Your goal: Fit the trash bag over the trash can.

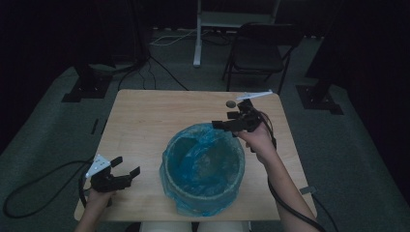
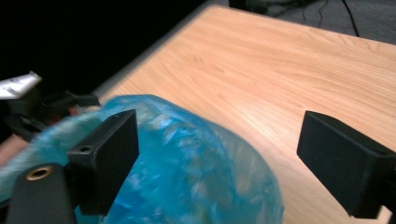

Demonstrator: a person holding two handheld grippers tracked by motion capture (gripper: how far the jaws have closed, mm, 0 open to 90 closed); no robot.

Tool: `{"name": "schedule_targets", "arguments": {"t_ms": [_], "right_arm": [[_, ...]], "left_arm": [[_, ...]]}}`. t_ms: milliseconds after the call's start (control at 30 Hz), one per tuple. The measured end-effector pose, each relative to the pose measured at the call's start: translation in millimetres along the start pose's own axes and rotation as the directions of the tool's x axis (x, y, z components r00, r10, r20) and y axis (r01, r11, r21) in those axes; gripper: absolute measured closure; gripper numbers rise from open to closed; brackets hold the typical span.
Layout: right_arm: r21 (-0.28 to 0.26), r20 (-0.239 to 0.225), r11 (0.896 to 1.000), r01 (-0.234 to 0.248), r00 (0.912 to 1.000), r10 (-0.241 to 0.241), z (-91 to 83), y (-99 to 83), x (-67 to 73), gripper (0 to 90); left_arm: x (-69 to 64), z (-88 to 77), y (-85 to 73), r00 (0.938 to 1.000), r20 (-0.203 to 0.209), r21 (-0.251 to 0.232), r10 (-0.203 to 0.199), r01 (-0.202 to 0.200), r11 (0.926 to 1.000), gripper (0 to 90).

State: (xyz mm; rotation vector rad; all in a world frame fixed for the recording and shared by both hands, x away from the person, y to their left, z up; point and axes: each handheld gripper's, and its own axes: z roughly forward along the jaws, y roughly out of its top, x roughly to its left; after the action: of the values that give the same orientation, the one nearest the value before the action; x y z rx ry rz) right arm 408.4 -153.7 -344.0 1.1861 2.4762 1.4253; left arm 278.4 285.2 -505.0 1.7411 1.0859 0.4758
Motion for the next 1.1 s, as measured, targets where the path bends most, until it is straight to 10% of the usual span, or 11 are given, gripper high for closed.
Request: {"name": "schedule_targets", "arguments": {"t_ms": [367, 833, 1033, 1100], "right_arm": [[0.191, 0.051, 0.976, 0.104, 0.9920, -0.116, 38.6, 20.6, 6.5, 89.9], [0.426, 0.034, 0.904, 0.046, 0.9972, -0.067, 84.3, 12.2, -14.9, 90.0], [0.318, 0.157, 0.947, 0.046, 0.9824, -0.100, 62.8, 19.2, -11.3, 37.4], [0.293, 0.165, 0.955, 0.049, 0.9811, -0.101, 56.8, 20.1, -10.8, 32.4]], "left_arm": [[1.5, 0.0, -9.2, 1.0000, 0.003, 0.024, -0.006, 0.006, 0.9997, 9.0], [1.8, 1.7, -13.0, 1.0000, -0.004, 0.039, 0.007, -0.007, 0.9992, 9.0], [1.9, -0.6, -11.5, 0.9997, -0.018, 0.031, 0.014, -0.014, 0.9994, 9.0], [2.1, -1.8, -11.7, 0.9995, -0.025, 0.029, 0.019, -0.018, 0.9994, 9.0]]}}
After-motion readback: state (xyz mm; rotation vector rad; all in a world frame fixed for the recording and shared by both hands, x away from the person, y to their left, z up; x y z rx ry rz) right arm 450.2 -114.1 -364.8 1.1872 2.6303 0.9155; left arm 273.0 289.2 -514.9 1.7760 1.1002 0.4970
